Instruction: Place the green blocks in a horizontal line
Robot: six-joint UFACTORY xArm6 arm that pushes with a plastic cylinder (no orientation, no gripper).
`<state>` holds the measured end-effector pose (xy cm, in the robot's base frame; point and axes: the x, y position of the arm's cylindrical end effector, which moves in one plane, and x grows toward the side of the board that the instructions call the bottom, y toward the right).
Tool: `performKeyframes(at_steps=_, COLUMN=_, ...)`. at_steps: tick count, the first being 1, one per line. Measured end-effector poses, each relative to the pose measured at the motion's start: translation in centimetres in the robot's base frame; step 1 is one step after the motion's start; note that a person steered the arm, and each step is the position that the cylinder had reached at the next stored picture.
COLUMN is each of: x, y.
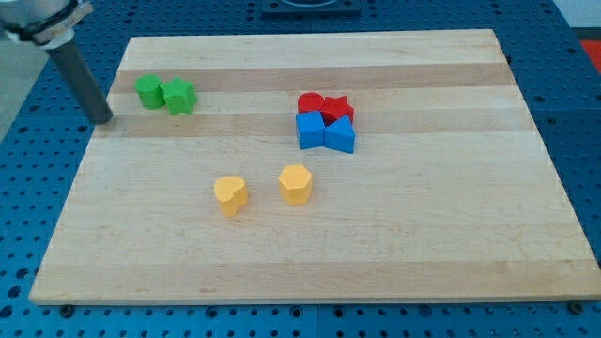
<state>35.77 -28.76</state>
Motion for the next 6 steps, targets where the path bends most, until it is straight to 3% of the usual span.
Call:
performKeyframes(at_steps=2, x=-2.1, y=8.5)
performKeyframes(at_steps=4, x=-0.7, y=7.9)
performKeyframes(at_steps=6, x=-5.4, y=18.9)
